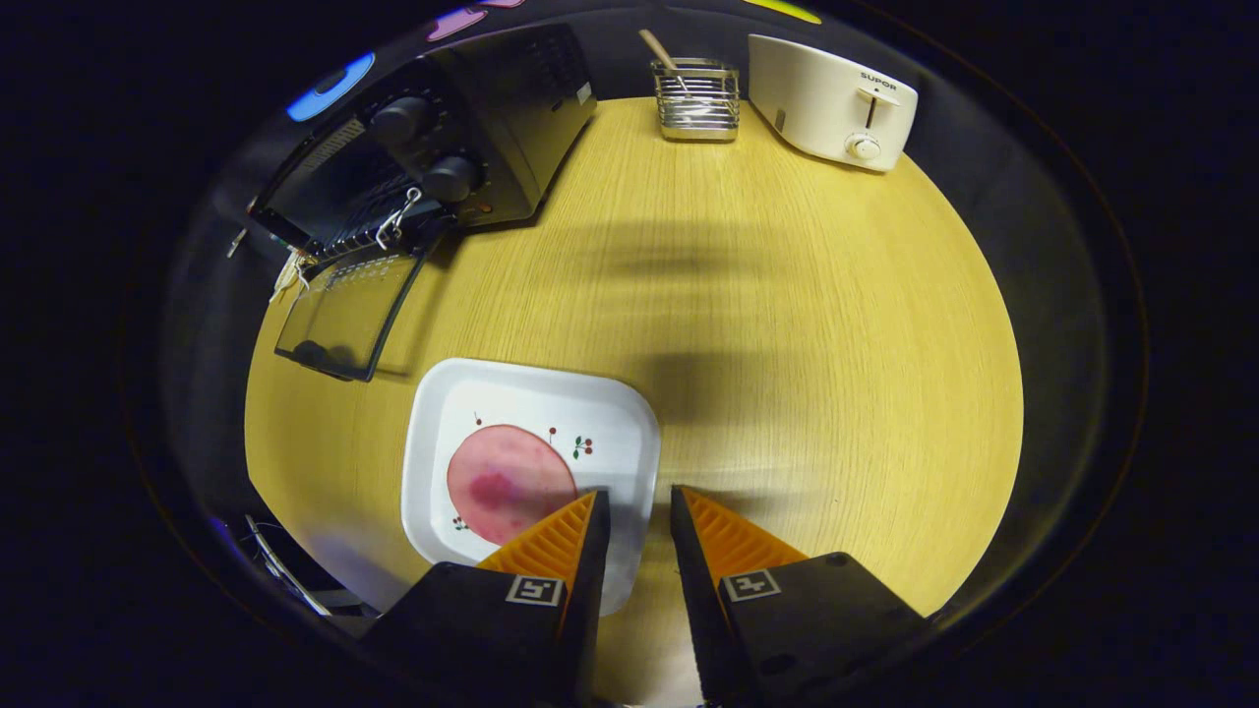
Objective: Open the toaster oven, put the food inside, and close the toaster oven door.
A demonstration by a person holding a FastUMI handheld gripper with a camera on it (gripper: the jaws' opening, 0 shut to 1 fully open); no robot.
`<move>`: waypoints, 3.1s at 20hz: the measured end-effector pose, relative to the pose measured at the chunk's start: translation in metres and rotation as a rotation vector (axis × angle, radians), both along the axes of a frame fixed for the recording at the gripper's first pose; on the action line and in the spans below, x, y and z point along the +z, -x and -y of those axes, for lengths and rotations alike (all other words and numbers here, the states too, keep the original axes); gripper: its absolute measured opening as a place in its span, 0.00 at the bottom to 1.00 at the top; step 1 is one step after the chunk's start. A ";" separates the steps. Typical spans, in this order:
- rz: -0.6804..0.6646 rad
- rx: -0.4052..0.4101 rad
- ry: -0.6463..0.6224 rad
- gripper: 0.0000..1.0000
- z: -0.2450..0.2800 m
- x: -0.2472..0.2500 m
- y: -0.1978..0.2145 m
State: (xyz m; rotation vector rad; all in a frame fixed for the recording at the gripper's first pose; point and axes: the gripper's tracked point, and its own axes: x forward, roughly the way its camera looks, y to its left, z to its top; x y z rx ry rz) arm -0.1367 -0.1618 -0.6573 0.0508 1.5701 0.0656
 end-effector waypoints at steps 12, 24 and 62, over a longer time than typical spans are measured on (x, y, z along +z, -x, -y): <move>-0.049 -0.060 -0.035 0.11 0.004 -0.002 -0.004; -0.222 -0.279 -0.440 0.05 -0.010 0.002 0.000; 0.263 -1.451 -0.426 0.05 -0.251 0.021 -0.195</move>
